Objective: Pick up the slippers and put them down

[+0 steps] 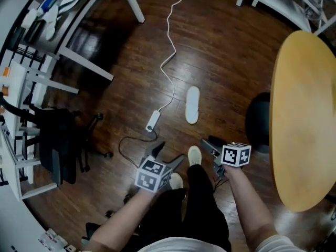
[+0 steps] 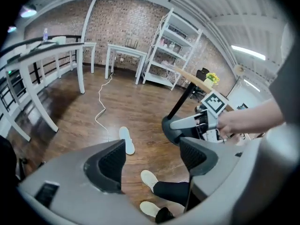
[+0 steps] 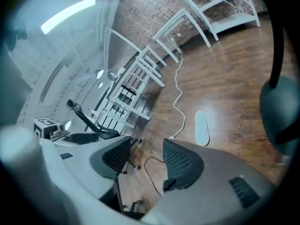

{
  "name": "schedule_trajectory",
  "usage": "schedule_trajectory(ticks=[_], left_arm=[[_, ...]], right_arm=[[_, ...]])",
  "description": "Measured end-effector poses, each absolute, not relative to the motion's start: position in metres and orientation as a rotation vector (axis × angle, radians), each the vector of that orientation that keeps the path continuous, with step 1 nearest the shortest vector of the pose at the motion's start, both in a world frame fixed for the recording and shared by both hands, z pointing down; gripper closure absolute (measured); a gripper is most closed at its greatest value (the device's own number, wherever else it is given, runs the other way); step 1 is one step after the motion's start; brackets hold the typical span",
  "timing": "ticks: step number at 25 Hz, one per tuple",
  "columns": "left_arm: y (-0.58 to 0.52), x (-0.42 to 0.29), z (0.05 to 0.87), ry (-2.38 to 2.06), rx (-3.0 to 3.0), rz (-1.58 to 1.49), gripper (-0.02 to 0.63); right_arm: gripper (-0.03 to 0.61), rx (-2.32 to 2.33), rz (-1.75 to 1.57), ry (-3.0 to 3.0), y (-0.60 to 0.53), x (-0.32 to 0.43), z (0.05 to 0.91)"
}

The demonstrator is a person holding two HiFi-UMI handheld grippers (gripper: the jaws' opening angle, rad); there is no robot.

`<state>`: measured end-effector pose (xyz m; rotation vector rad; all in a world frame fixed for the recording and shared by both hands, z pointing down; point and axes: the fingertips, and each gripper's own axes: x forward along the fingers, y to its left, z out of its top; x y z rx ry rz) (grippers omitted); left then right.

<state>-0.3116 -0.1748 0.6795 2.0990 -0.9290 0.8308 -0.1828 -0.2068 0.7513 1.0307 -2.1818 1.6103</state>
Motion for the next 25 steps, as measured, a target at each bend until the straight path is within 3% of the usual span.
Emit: schedule_trajectory(ticks=[5, 11, 19, 25], left_arm=[[-0.105, -0.302, 0.523, -0.899, 2.194, 0.797, 0.249], [-0.042, -0.260, 0.391, -0.779, 2.322, 0.739, 0.250], [0.036, -0.136, 0.313, -0.682, 2.495, 0.715, 0.249], [0.106, -0.009, 0.337, -0.652, 2.518, 0.714, 0.249]], right_arm=[[0.341, 1.112, 1.480, -2.246, -0.121, -0.154, 0.542], [0.341, 1.338, 1.299, -2.259, -0.029, -0.083, 0.384], [0.341, 1.603, 1.182, -2.165, 0.111, 0.079, 0.331], [0.341, 1.744, 1.146, -2.178, 0.196, 0.212, 0.341]])
